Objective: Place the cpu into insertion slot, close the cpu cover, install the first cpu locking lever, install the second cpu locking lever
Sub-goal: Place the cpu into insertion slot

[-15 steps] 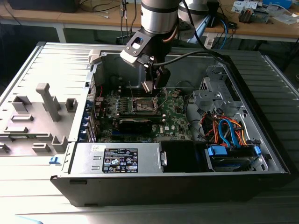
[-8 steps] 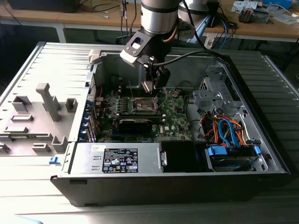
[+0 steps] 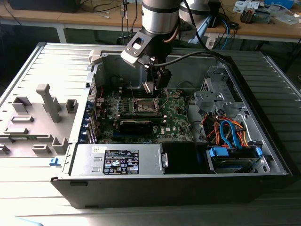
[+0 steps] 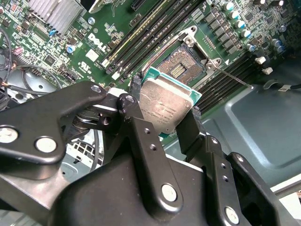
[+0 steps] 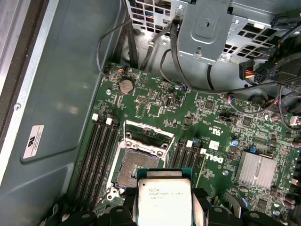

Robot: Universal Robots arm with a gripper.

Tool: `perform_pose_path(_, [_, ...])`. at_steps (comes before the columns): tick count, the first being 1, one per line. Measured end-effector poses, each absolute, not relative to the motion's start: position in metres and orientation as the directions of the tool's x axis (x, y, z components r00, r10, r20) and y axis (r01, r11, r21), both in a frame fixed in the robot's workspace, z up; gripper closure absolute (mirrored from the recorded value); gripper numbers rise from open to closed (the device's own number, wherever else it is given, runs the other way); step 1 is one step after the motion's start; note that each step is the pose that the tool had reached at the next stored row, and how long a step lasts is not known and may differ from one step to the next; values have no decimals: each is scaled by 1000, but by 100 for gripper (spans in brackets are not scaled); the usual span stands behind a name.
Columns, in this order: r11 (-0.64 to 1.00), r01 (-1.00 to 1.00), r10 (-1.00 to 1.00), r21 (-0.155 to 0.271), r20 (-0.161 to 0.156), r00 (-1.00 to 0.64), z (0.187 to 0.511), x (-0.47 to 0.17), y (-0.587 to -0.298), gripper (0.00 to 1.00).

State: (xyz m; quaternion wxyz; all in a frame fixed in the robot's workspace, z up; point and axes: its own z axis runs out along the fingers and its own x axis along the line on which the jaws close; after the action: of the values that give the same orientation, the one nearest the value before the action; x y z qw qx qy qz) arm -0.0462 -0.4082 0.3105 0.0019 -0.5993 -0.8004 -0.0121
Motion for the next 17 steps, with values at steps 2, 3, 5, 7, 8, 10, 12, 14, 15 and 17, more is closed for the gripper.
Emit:
perform_pose_path(2, [280, 960, 960, 17, 18, -281, 310, -46, -408, 45])
perform_pose_path(3, [280, 960, 960, 17, 17, -280, 310, -46, -408, 45])
perform_pose_path(5, [279, 960, 960, 17, 17, -279, 310, -46, -408, 45])
perform_pose_path(7, [277, 961, 961, 17, 17, -278, 310, -46, -408, 45])
perform_pose_path(8, [277, 961, 961, 17, 17, -277, 310, -46, -408, 45])
perform_pose_path(10, [276, 961, 961, 17, 17, -276, 310, -46, -408, 45])
perform_pose_path(12, [274, 962, 961, 17, 17, -275, 310, -46, -408, 45])
perform_pose_path(14, [272, 962, 962, 17, 17, -273, 310, -46, -408, 45])
perform_pose_path(15, [272, 962, 962, 17, 17, -272, 310, -46, -408, 45])
perform_pose_path(17, [270, 963, 963, 17, 17, -271, 310, -46, -408, 45])
